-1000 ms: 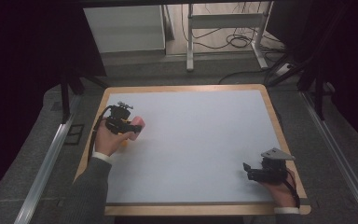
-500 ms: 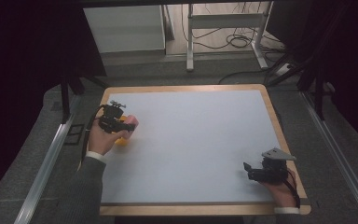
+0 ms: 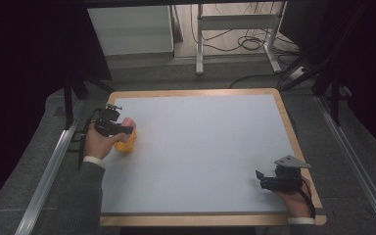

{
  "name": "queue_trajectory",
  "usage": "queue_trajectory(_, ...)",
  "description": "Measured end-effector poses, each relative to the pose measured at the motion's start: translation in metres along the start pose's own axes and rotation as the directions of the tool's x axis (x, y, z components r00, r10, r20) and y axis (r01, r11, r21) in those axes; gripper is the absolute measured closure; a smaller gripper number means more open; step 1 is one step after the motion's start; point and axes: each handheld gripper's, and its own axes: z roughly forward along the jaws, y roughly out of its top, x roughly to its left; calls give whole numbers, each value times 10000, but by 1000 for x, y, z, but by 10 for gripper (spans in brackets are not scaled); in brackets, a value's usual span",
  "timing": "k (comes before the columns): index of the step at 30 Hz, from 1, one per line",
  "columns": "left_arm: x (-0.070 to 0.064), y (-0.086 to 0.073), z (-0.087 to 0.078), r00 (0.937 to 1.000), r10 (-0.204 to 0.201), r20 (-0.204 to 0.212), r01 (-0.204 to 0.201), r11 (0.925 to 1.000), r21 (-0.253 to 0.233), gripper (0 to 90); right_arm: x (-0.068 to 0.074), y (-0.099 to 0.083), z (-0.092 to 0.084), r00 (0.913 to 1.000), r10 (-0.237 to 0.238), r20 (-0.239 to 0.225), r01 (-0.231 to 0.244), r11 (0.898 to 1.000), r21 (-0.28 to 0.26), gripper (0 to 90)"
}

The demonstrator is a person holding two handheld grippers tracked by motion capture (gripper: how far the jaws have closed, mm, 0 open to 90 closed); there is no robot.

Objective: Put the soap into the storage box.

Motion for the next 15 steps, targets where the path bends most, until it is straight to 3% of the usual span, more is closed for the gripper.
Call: queue_trajectory(15, 20, -10, 21, 9980, -571, -276, 582, 9975, 391, 605, 1, 0, 1, 10000, -45, 6, 45, 10000, 53, 73)
